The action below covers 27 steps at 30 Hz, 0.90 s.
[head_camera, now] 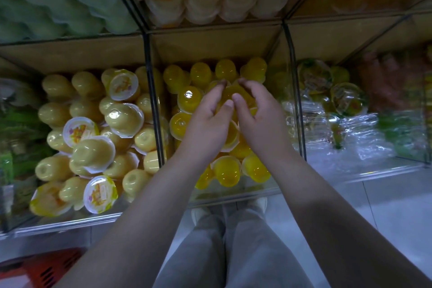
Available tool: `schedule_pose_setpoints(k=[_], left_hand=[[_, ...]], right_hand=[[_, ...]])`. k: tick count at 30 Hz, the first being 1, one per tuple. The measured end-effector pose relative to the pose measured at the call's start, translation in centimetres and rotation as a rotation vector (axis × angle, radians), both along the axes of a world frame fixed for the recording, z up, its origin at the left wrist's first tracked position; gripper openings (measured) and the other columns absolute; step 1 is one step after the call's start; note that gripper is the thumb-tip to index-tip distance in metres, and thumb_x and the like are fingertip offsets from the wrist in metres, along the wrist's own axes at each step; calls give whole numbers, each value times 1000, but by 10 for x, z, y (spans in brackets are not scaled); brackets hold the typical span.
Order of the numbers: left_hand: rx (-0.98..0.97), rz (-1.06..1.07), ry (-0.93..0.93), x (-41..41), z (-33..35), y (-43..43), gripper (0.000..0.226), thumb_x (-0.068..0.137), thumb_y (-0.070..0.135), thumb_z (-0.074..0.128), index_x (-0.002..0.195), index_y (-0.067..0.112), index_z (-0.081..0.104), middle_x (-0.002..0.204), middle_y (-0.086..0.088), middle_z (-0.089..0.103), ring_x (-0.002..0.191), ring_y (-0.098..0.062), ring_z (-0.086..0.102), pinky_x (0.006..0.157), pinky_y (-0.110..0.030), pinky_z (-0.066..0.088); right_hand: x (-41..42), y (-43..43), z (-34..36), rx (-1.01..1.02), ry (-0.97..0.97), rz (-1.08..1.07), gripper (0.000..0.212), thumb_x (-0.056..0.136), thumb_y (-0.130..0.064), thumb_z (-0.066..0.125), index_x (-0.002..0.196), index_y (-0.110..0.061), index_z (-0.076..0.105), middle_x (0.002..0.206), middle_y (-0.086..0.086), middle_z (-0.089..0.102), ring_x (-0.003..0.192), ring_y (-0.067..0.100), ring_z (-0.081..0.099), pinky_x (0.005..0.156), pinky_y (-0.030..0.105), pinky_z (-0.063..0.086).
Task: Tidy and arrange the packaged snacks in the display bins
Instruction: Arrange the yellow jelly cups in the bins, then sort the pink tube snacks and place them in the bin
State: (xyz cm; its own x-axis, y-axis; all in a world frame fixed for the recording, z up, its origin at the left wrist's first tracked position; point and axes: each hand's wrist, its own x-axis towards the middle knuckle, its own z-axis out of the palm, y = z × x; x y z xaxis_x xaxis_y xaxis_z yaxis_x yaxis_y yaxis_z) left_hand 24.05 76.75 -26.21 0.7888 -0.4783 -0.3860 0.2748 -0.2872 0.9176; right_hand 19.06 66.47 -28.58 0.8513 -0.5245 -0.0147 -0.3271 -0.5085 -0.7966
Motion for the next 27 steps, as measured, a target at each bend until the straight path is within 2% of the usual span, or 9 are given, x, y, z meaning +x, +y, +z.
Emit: schedule_pose_setpoints(k=[3, 5, 7, 9, 12, 15, 21, 24, 27], left_hand=[[-51, 37, -2, -4, 7, 1, 43, 103, 24, 42, 146, 31, 40, 144, 22, 41, 133, 7, 35, 113, -21, 29], [-121, 62, 41, -6, 11, 1, 43, 101, 34, 44, 144, 34, 42, 140, 25, 43, 131, 8, 37, 111, -21, 30], [-202, 76, 81, -10, 16, 0, 49, 96, 42, 42, 144, 34, 42, 140, 25, 44, 131, 8, 38, 108, -21, 30], [-276, 86, 115, -14, 25, -1, 47, 102, 37, 35, 148, 28, 36, 143, 20, 43, 133, 6, 36, 109, -22, 28], [-361, 81, 139, -23, 46, -2, 44, 107, 30, 26, 151, 23, 29, 153, 12, 35, 139, 1, 32, 117, -28, 24], [-397, 68, 130, -32, 70, -4, 44, 107, 29, 24, 151, 23, 28, 155, 11, 33, 141, -1, 30, 118, -29, 24], [-485, 52, 93, -50, 115, -22, 49, 105, 33, 19, 152, 20, 25, 156, 11, 31, 141, -1, 29, 113, -23, 26], [-516, 56, 63, -62, 135, -37, 50, 105, 35, 19, 152, 20, 25, 156, 10, 31, 142, -2, 28, 110, -22, 26], [-526, 57, 37, -79, 155, -57, 50, 105, 34, 19, 152, 19, 25, 156, 9, 31, 142, -2, 28, 113, -24, 24]], right_hand=[[-6, 2, 9, 118, -90, -72, 42, 97, -35, 45, 132, -14, 56, 128, -5, 60, 117, 2, 53, 93, 12, 41], [-9, 3, 17, 242, -152, -120, 39, 100, -34, 44, 132, -15, 56, 126, -9, 58, 114, -8, 52, 93, 7, 40], [-11, 3, 27, 397, -206, -164, 40, 100, -38, 40, 130, -17, 57, 130, -8, 58, 120, -4, 52, 101, 15, 41], [-13, 3, 37, 526, -242, -183, 43, 96, -46, 37, 127, -24, 55, 132, -8, 58, 125, 2, 51, 106, 23, 40], [-22, 3, 57, 637, -286, -198, 43, 90, -53, 34, 122, -31, 53, 129, -12, 58, 124, -1, 52, 106, 22, 40], [-35, -2, 77, 712, -358, -196, 44, 89, -54, 33, 122, -32, 52, 130, -11, 57, 124, -1, 52, 104, 20, 40], [-58, -22, 117, 772, -406, -141, 47, 87, -55, 32, 123, -31, 50, 131, -11, 57, 126, 0, 50, 109, 25, 37], [-68, -37, 137, 754, -421, -102, 47, 87, -53, 33, 124, -30, 50, 125, -14, 58, 125, -1, 52, 107, 21, 38], [-84, -56, 156, 726, -420, -55, 53, 88, -53, 33, 131, -26, 50, 128, -13, 57, 124, -3, 51, 103, 15, 39]])
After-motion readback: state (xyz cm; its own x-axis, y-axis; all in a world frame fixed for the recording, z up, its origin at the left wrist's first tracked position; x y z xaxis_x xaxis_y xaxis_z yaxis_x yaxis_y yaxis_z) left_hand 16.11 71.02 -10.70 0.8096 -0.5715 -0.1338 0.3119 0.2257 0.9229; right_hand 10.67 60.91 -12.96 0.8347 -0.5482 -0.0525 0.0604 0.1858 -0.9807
